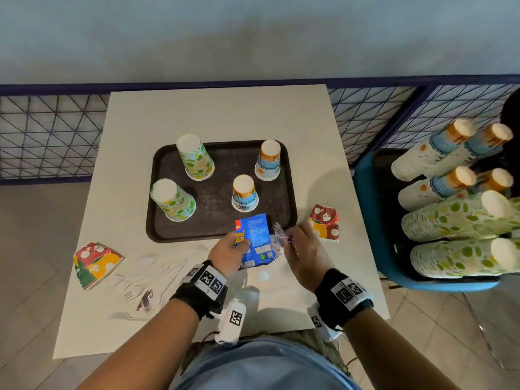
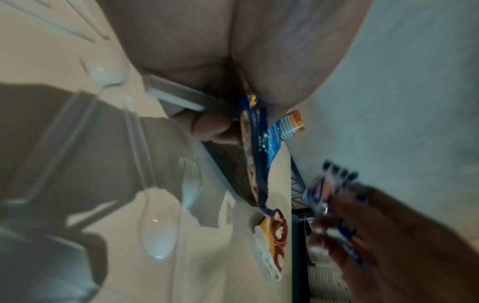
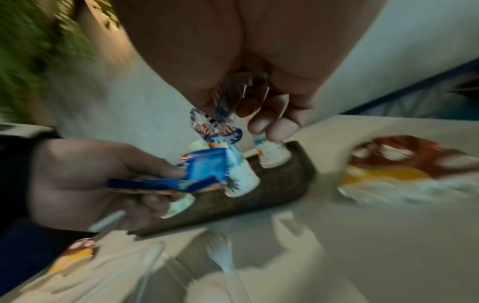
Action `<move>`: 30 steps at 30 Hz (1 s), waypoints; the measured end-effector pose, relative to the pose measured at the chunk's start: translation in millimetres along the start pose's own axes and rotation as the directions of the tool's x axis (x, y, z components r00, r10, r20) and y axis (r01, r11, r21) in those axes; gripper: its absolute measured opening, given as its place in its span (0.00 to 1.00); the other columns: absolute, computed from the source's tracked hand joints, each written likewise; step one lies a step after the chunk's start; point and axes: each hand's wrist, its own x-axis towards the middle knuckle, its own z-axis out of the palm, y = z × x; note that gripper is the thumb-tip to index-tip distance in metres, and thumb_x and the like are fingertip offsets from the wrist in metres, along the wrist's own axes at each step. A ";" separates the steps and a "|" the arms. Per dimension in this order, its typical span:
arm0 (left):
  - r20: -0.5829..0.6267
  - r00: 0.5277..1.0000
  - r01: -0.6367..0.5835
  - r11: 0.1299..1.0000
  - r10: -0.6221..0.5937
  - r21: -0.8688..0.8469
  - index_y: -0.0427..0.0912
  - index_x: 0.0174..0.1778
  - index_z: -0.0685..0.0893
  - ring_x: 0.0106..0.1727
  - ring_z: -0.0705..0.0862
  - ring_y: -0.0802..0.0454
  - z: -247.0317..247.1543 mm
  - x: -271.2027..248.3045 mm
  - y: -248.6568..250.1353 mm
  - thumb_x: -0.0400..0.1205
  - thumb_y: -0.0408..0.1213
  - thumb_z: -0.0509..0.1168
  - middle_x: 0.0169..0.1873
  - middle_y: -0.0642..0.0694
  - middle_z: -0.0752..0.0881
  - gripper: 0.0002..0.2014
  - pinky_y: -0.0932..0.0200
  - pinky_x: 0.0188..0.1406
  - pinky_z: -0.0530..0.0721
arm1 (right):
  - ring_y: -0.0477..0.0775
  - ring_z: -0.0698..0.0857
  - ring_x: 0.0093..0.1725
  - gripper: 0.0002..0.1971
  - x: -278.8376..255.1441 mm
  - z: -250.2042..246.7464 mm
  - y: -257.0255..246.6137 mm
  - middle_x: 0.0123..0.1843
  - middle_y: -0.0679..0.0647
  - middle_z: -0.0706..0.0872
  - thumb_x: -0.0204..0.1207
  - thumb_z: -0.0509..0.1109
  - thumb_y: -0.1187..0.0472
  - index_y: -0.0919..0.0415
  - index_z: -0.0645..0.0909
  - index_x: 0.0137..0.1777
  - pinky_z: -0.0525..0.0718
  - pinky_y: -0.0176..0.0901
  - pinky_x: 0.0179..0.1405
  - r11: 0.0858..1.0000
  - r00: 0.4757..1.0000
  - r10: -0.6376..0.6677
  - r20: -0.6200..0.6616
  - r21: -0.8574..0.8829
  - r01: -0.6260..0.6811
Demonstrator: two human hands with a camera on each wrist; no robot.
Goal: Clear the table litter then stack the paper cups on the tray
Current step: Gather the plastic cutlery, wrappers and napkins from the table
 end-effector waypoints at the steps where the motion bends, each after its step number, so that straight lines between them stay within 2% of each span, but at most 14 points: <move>1: 0.029 1.000 -0.002 0.999 0.003 -0.040 0.56 0.52 0.92 0.57 0.94 0.37 10.0 -7.5 19.1 0.74 0.57 0.69 0.52 0.43 0.96 0.16 0.31 0.67 0.87 | 0.52 0.78 0.47 0.05 4.6 -1.8 -5.4 0.53 0.54 0.78 0.83 0.69 0.65 0.65 0.83 0.55 0.80 0.35 0.48 0.998 0.998 -0.061 -0.002 -0.030 0.061; 2: 0.039 0.999 -0.012 0.996 0.015 -0.085 0.54 0.54 0.93 0.56 0.95 0.40 19.4 -16.6 40.0 0.79 0.50 0.68 0.50 0.44 0.97 0.12 0.36 0.66 0.89 | 0.55 0.78 0.50 0.07 8.9 -2.2 -8.1 0.54 0.56 0.78 0.83 0.68 0.62 0.64 0.83 0.56 0.82 0.41 0.52 0.995 0.996 -0.084 0.004 -0.050 0.084; 4: 0.073 0.997 -0.009 0.986 0.021 -0.167 0.39 0.58 0.89 0.45 0.95 0.60 35.6 -24.1 64.7 0.88 0.28 0.62 0.41 0.52 0.96 0.10 0.62 0.52 0.91 | 0.62 0.77 0.54 0.13 17.9 -1.9 -7.9 0.57 0.57 0.76 0.82 0.64 0.55 0.62 0.85 0.57 0.83 0.53 0.56 0.995 0.998 -0.047 0.041 -0.090 0.051; 6: 0.043 0.999 -0.016 0.970 0.027 -0.241 0.33 0.59 0.88 0.39 0.91 0.64 47.5 -21.8 71.5 0.90 0.22 0.58 0.38 0.50 0.92 0.13 0.75 0.39 0.84 | 0.64 0.75 0.57 0.13 24.8 -1.8 -4.0 0.58 0.57 0.75 0.80 0.67 0.53 0.59 0.86 0.57 0.83 0.58 0.58 0.988 0.996 -0.006 0.086 -0.153 0.019; 7: 0.034 0.999 0.000 0.952 0.011 -0.307 0.33 0.58 0.89 0.43 0.92 0.56 51.7 -20.5 73.9 0.91 0.28 0.60 0.41 0.43 0.92 0.12 0.71 0.43 0.87 | 0.64 0.75 0.58 0.12 27.1 -3.3 -2.0 0.58 0.56 0.74 0.79 0.70 0.52 0.56 0.87 0.57 0.83 0.57 0.59 0.985 0.994 0.010 0.110 -0.172 0.010; 9: 0.033 0.991 0.127 0.852 -0.128 -0.508 0.34 0.62 0.92 0.52 0.92 0.40 60.1 -15.8 78.1 0.91 0.46 0.63 0.52 0.32 0.94 0.19 0.49 0.60 0.91 | 0.63 0.74 0.58 0.10 28.8 -5.5 4.0 0.57 0.55 0.74 0.77 0.74 0.52 0.52 0.88 0.55 0.83 0.57 0.57 0.980 0.991 -0.005 0.136 -0.198 0.032; 10: 0.061 0.988 0.154 0.839 -0.143 -0.522 0.37 0.62 0.93 0.52 0.92 0.38 63.5 -13.8 78.6 0.91 0.50 0.62 0.52 0.32 0.94 0.21 0.44 0.60 0.90 | 0.63 0.74 0.57 0.10 29.0 -6.7 8.0 0.57 0.55 0.74 0.76 0.74 0.51 0.50 0.88 0.55 0.82 0.58 0.57 0.978 0.989 -0.013 0.146 -0.206 0.043; 13: 0.040 0.999 0.048 0.925 -0.036 -0.376 0.43 0.55 0.91 0.38 0.89 0.48 74.0 -15.6 80.5 0.93 0.46 0.61 0.36 0.46 0.93 0.15 0.59 0.36 0.87 | 0.61 0.70 0.57 0.12 28.6 -9.7 20.4 0.56 0.54 0.72 0.76 0.69 0.46 0.46 0.86 0.56 0.81 0.61 0.58 0.980 0.983 0.029 0.179 -0.198 0.007; 14: 0.025 1.000 0.015 0.938 -0.007 -0.347 0.44 0.55 0.90 0.38 0.89 0.49 77.8 -17.6 82.2 0.93 0.45 0.60 0.36 0.47 0.93 0.14 0.60 0.36 0.87 | 0.61 0.69 0.57 0.14 28.0 -11.6 23.0 0.57 0.53 0.71 0.77 0.66 0.44 0.44 0.85 0.58 0.80 0.60 0.58 0.981 0.981 0.043 0.187 -0.193 -0.006; 19: 0.010 0.999 -0.037 0.911 0.045 -0.411 0.44 0.62 0.90 0.45 0.94 0.47 86.6 -16.5 74.2 0.88 0.47 0.66 0.47 0.42 0.96 0.14 0.55 0.44 0.91 | 0.61 0.71 0.61 0.21 20.6 -27.3 35.0 0.64 0.53 0.69 0.81 0.58 0.35 0.37 0.76 0.70 0.76 0.58 0.62 0.968 0.969 -0.003 0.248 -0.242 0.065; 23: 0.008 0.998 -0.058 0.897 0.068 -0.437 0.45 0.64 0.92 0.59 0.91 0.34 91.0 -14.0 67.5 0.84 0.49 0.74 0.59 0.31 0.93 0.16 0.35 0.69 0.85 | 0.59 0.70 0.64 0.26 19.6 -40.7 55.0 0.66 0.53 0.70 0.83 0.53 0.32 0.35 0.72 0.78 0.73 0.59 0.67 0.983 0.961 -0.057 0.270 -0.151 0.100; 26: -0.009 0.998 -0.066 0.915 0.068 -0.397 0.45 0.59 0.93 0.55 0.94 0.36 93.4 -14.7 66.9 0.84 0.46 0.75 0.55 0.34 0.95 0.12 0.36 0.67 0.87 | 0.54 0.70 0.62 0.28 27.1 -47.5 74.0 0.62 0.52 0.73 0.86 0.48 0.32 0.38 0.76 0.78 0.75 0.54 0.65 0.999 0.988 -0.043 0.145 -0.008 0.045; 28: -0.022 0.999 -0.034 0.919 0.028 -0.393 0.42 0.60 0.91 0.53 0.95 0.39 96.4 -16.0 66.8 0.87 0.38 0.72 0.55 0.34 0.95 0.08 0.38 0.66 0.89 | 0.52 0.70 0.60 0.25 35.0 -49.7 90.4 0.62 0.52 0.74 0.85 0.54 0.36 0.40 0.80 0.75 0.75 0.46 0.59 1.000 0.998 0.017 0.062 -0.026 -0.016; 30: -0.046 0.999 -0.029 0.922 0.012 -0.385 0.39 0.60 0.90 0.51 0.95 0.40 100.3 -16.8 66.4 0.88 0.32 0.69 0.55 0.34 0.95 0.08 0.44 0.60 0.93 | 0.51 0.74 0.60 0.21 41.0 -47.9 101.5 0.62 0.51 0.75 0.83 0.63 0.40 0.42 0.84 0.71 0.75 0.38 0.58 0.999 0.993 0.041 0.113 0.013 -0.042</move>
